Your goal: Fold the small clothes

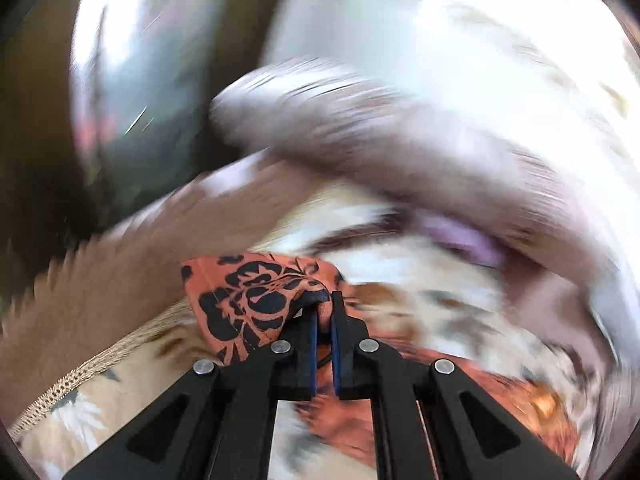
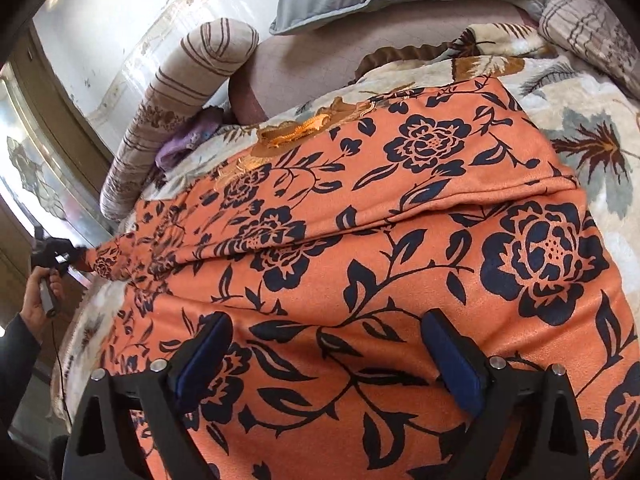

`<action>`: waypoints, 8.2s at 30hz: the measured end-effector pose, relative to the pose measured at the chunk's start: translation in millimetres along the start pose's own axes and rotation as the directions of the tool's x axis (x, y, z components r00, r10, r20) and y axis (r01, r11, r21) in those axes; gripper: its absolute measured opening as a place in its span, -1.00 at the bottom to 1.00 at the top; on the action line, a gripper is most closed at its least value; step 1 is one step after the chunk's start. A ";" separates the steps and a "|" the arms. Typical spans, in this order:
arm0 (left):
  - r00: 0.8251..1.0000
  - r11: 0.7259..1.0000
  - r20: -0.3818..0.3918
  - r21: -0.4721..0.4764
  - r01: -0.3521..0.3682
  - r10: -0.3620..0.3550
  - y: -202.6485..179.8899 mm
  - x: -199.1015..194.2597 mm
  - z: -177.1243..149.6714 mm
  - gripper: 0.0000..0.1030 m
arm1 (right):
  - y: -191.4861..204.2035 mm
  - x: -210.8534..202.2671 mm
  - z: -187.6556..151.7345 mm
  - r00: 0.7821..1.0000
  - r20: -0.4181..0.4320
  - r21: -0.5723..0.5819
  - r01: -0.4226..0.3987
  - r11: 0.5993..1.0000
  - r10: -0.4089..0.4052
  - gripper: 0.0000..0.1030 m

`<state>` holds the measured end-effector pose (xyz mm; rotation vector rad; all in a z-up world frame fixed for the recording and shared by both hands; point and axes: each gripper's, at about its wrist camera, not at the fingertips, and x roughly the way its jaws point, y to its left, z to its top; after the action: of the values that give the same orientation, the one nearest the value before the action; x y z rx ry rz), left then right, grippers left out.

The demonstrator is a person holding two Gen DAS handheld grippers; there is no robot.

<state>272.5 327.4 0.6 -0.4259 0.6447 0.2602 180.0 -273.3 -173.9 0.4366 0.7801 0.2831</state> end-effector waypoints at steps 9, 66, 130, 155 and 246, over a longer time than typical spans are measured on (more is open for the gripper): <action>0.923 0.841 -0.060 0.391 0.373 -0.381 -262.2 -89.5 -84.1 -0.90 | -5.8 -4.5 0.7 0.999 0.018 0.036 -0.047 0.998 0.047 0.88; 0.934 0.885 -0.337 0.461 0.056 0.116 -166.5 83.1 -196.5 0.65 | -48.3 -10.0 155.4 0.975 0.029 0.080 0.217 0.973 -0.220 0.46; 0.801 0.944 -0.566 0.114 0.309 -0.194 -2.8 -148.0 -313.8 0.47 | -97.2 -184.7 -94.8 0.959 -0.257 0.348 -0.024 0.937 0.120 0.63; 0.821 0.943 -0.552 0.177 0.282 -0.142 -9.8 -140.8 -314.9 -0.73 | -103.4 -183.7 -97.5 0.952 -0.274 0.364 -0.031 0.931 0.138 0.63; 0.929 0.935 -0.362 0.301 0.189 -0.071 -193.8 65.0 -120.7 0.70 | -127.6 -40.8 178.1 0.996 -0.039 0.380 -0.058 0.923 0.079 0.59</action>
<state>329.7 107.6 -68.6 -0.1877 0.9846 -0.0589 292.8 -449.8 -97.9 0.8259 0.8759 0.2088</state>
